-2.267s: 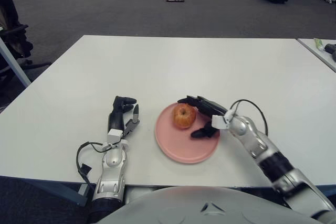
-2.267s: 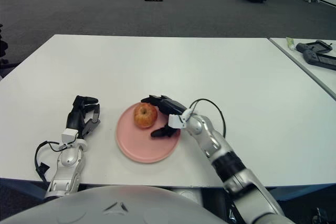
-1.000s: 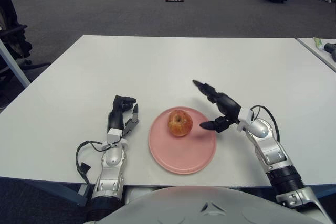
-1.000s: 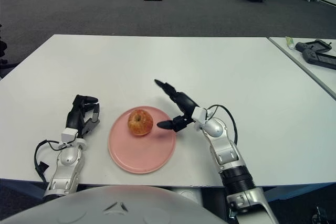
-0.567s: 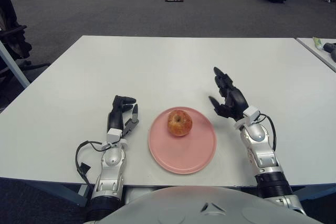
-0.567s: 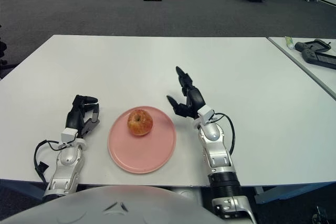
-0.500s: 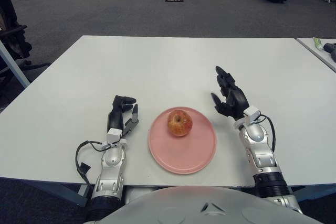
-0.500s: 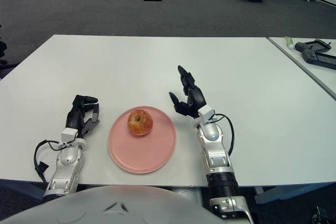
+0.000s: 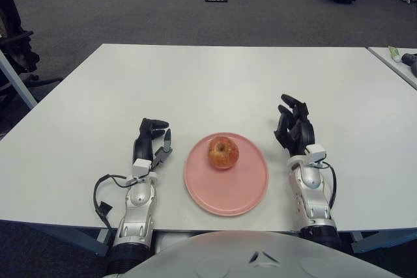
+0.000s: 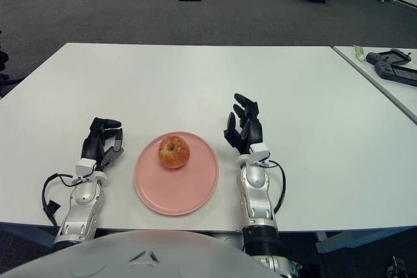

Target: Put the apple into the plate.

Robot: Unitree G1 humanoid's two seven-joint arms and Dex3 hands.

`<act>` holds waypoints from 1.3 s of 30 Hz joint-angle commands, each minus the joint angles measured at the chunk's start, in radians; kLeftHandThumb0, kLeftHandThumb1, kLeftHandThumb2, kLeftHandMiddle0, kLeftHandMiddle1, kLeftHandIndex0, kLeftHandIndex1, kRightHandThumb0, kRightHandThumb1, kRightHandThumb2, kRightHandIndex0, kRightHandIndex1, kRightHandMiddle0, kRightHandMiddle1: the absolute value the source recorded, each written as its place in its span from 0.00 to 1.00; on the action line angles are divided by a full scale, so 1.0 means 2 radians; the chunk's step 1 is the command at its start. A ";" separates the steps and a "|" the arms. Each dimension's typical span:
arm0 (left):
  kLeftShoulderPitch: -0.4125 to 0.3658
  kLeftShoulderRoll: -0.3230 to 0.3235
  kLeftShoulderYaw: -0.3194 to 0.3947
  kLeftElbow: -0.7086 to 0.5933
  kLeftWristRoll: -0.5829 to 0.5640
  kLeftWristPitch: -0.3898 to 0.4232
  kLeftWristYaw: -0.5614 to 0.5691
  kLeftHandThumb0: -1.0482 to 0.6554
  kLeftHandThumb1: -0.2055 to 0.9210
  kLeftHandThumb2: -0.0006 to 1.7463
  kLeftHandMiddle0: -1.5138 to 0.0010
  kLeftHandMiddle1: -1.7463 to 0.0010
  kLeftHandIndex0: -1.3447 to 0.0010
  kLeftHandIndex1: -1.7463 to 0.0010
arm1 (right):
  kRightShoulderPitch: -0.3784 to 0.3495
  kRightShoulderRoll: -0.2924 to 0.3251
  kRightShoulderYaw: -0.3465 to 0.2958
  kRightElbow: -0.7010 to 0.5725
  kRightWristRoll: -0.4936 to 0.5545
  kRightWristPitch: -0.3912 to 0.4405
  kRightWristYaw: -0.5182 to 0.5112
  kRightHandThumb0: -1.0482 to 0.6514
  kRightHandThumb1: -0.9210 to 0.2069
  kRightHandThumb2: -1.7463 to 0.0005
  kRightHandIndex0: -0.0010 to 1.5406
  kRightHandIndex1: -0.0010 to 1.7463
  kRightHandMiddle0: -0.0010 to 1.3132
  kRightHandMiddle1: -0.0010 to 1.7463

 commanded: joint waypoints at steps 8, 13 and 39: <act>0.008 0.000 0.000 0.005 0.001 0.019 -0.002 0.41 0.94 0.36 0.67 0.16 0.83 0.00 | 0.005 -0.007 -0.002 0.035 -0.028 -0.017 -0.017 0.34 0.06 0.41 0.16 0.64 0.05 0.81; 0.009 0.000 0.000 0.004 0.000 0.018 -0.002 0.41 0.96 0.34 0.67 0.16 0.83 0.00 | 0.007 -0.007 0.001 0.046 -0.041 -0.027 -0.027 0.35 0.06 0.40 0.22 0.67 0.11 0.85; 0.011 0.001 0.000 -0.003 -0.003 0.021 -0.007 0.41 0.92 0.37 0.66 0.16 0.82 0.00 | -0.012 0.002 0.001 0.125 -0.056 -0.062 -0.072 0.39 0.16 0.42 0.35 0.75 0.26 0.96</act>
